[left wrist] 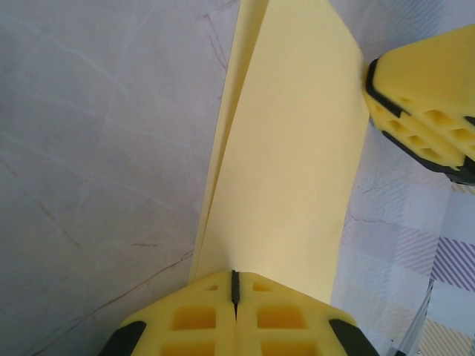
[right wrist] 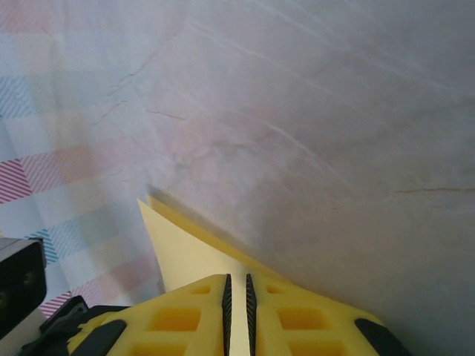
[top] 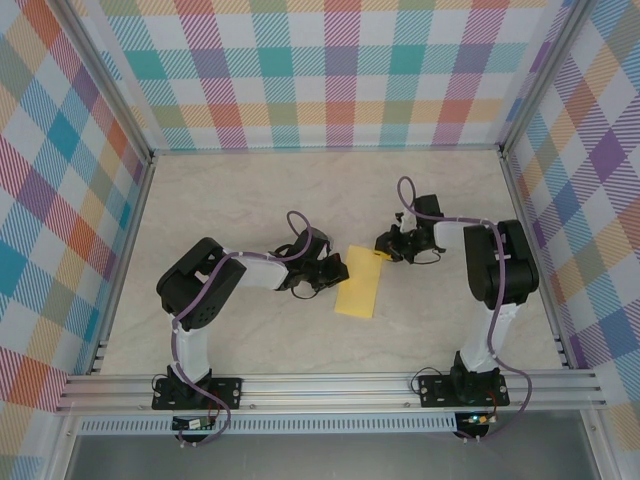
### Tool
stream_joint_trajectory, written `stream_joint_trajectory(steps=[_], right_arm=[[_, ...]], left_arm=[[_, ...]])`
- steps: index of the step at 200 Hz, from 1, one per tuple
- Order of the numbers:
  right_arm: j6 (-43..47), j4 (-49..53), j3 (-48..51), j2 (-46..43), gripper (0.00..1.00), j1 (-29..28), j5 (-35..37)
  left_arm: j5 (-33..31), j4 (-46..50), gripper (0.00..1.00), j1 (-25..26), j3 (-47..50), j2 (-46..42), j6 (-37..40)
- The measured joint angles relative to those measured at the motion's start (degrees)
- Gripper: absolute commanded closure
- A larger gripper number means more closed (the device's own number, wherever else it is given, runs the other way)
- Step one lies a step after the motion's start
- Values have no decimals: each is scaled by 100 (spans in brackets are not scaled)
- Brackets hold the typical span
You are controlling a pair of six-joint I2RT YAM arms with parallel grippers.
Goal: Fold a paper plane with a square sheet of paper (pick it up from the middle)
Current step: Fold the square sheet of paper in half at the center of the table.
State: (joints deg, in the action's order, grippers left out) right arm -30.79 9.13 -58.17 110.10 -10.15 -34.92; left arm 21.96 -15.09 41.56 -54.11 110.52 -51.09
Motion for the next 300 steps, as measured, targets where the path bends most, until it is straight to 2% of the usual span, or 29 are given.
stream_joint_trajectory(steps=[61, 81, 105, 135, 193, 229, 300], right_arm=[[131, 334, -164, 11, 82, -13, 195], [160, 579, -201, -85, 78, -7, 227], [142, 894, -166, -608, 73, -7, 254], [39, 837, 369, -1484, 69, -7, 190], [-382, 466, 1547, -1683, 75, -116, -337], [-535, 74, 1648, -1648, 78, -284, -599], [-651, -267, 1720, -1172, 78, -365, -643]], left_arm=[[7, 7, 100, 0, -4, 0, 39], [9, 7, 100, 0, -4, 0, 39], [13, 57, 100, 2, -4, -31, 39], [28, 507, 88, 4, -4, -210, 87], [-271, 1268, 82, 7, -11, -828, 297], [-509, 1394, 78, 4, 46, -1128, 295], [-627, 1447, 77, -55, 409, -1342, 278]])
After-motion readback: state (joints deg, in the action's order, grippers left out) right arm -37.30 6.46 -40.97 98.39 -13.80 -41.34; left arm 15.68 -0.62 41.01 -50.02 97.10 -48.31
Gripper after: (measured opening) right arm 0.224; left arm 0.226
